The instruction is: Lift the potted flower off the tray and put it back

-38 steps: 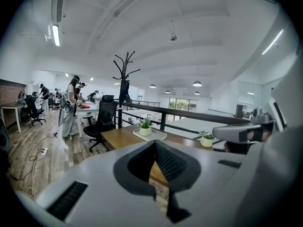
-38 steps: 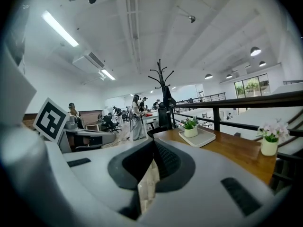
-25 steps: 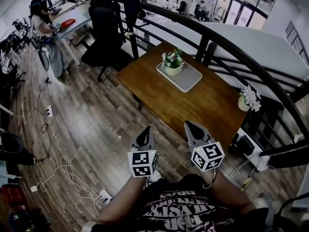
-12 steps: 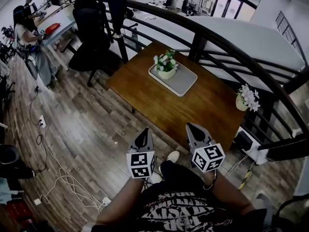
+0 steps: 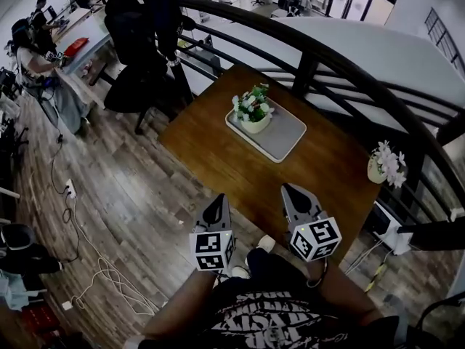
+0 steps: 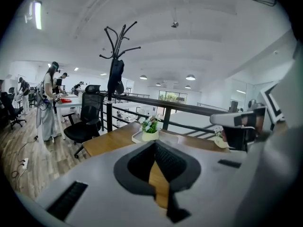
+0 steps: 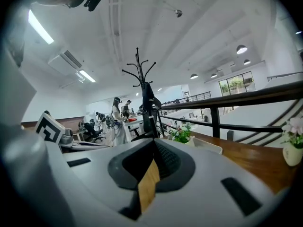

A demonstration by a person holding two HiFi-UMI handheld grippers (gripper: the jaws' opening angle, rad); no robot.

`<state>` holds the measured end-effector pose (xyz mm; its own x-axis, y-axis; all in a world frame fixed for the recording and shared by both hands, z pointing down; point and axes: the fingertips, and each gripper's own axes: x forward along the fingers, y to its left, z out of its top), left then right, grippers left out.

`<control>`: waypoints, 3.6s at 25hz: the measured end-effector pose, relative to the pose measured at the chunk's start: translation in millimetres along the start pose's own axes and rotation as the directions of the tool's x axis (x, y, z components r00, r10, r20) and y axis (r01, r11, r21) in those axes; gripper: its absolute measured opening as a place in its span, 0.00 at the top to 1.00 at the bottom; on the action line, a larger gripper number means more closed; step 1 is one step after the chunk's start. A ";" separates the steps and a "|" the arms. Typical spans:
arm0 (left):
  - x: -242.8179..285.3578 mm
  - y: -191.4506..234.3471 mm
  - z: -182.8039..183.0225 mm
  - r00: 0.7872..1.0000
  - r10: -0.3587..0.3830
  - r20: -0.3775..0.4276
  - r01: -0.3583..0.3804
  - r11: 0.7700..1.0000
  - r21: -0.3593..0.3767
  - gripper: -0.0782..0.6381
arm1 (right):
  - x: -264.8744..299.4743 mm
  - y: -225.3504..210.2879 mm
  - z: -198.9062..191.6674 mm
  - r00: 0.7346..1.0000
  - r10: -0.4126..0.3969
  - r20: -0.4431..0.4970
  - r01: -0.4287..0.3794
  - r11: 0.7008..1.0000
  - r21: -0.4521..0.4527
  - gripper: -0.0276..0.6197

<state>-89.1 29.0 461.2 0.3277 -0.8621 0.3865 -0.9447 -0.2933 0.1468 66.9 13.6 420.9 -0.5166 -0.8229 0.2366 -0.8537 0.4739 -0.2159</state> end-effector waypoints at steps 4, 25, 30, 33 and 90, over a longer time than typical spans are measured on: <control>37.9 -10.3 17.5 1.000 -0.016 -0.011 0.016 0.999 0.028 0.88 | 19.9 -31.9 11.2 1.000 0.002 0.009 -0.002 1.000 0.018 0.96; 157.1 -17.8 41.4 0.991 -0.102 -0.085 0.108 0.992 0.067 0.88 | 79.6 -116.5 19.1 0.997 -0.076 -0.018 0.078 0.992 0.102 0.96; 201.7 4.0 30.4 0.986 -0.112 -0.127 0.126 0.987 0.103 0.88 | 104.0 -124.9 18.2 0.989 -0.137 -0.057 0.142 0.985 0.098 0.96; 230.4 2.6 25.0 0.980 -0.148 -0.136 0.163 0.981 0.107 0.88 | 113.1 -137.8 14.6 0.983 -0.168 -0.076 0.175 0.980 0.095 0.96; 433.6 12.9 -68.7 0.933 -0.237 -0.270 0.324 0.879 0.349 0.21 | 221.6 -179.9 -51.2 0.965 -0.046 -0.259 0.076 0.991 0.108 0.96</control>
<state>41.7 -320.2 693.3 0.5329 -0.6234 0.5721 -0.7291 -0.6814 -0.0634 102.7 -237.9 560.7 -0.4760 -0.7347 0.4835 -0.8786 0.3729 -0.2984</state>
